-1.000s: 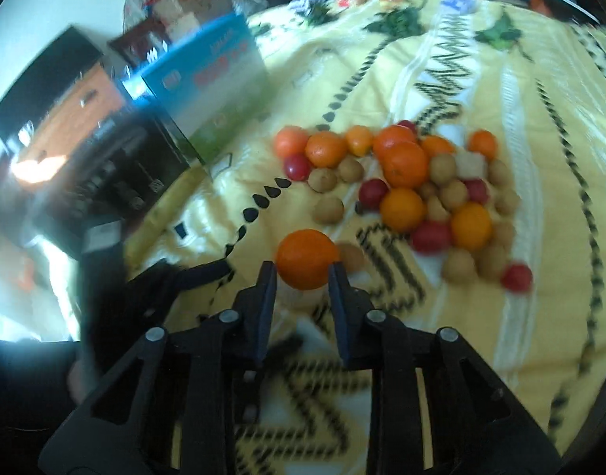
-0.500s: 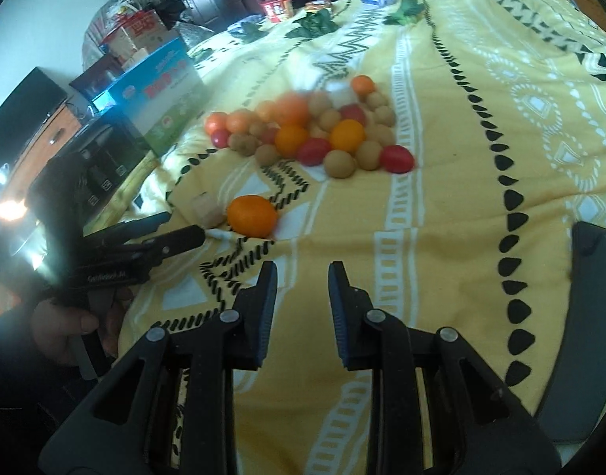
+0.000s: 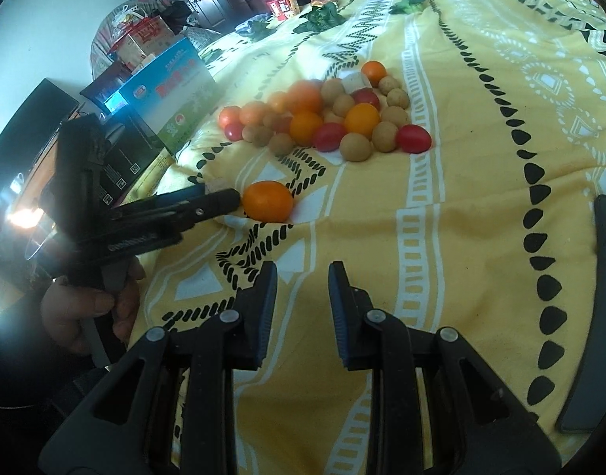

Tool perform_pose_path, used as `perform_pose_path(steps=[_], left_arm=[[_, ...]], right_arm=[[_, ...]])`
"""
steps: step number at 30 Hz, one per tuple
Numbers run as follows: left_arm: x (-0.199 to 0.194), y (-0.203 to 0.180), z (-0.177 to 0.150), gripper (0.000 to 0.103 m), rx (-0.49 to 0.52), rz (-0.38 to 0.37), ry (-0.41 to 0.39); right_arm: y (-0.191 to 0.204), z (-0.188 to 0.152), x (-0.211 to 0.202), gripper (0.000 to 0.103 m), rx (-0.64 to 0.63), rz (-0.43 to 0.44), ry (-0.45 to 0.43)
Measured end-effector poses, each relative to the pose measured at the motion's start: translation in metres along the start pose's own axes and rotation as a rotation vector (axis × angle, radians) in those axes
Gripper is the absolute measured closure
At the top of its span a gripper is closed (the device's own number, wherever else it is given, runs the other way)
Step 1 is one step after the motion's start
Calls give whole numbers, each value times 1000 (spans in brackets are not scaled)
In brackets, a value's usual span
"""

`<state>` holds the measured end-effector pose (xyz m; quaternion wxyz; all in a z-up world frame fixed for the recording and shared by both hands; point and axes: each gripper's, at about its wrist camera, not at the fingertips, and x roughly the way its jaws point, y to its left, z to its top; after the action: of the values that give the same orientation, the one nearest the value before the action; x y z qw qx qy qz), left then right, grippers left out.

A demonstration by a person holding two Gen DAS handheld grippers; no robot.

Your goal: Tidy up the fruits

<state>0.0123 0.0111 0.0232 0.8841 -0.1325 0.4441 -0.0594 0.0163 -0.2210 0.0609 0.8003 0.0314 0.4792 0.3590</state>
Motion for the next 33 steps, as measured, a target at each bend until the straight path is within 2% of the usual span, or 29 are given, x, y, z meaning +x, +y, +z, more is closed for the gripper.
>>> perform_pose_path(steps=[3,5,10,12,13,14,18,19,21,23,33], left_arm=[[1,7,3,49,-24,-25,-10],[2,9,5,59,-31,-23,-6],[-3,11,10,60,-46,-39,-23],[-10,9,13,51,-47,-52,-67],[-11,6,14,33,-32,-54,-84],[-10,4,15,28,-16,-50,-91],[4,5,16,28,2,-41,-47],[5,6,15,32,0,-45,-40],[5,7,14,46,5,-47,-32],[5,8,12,67,4,-54,-26],[7,7,5,68,7,-59,-14]], right_arm=[[3,2,1,76,-8,3,0],[4,4,3,76,-12,4,1],[11,12,8,75,-35,8,-4],[12,16,12,75,-41,7,-2],[13,18,14,75,-43,6,-1],[13,19,16,75,-44,6,1],[17,22,19,75,-54,16,0],[17,22,19,75,-55,18,-1],[18,22,20,75,-58,19,2],[17,21,20,75,-59,17,8],[22,28,27,75,-94,14,12]])
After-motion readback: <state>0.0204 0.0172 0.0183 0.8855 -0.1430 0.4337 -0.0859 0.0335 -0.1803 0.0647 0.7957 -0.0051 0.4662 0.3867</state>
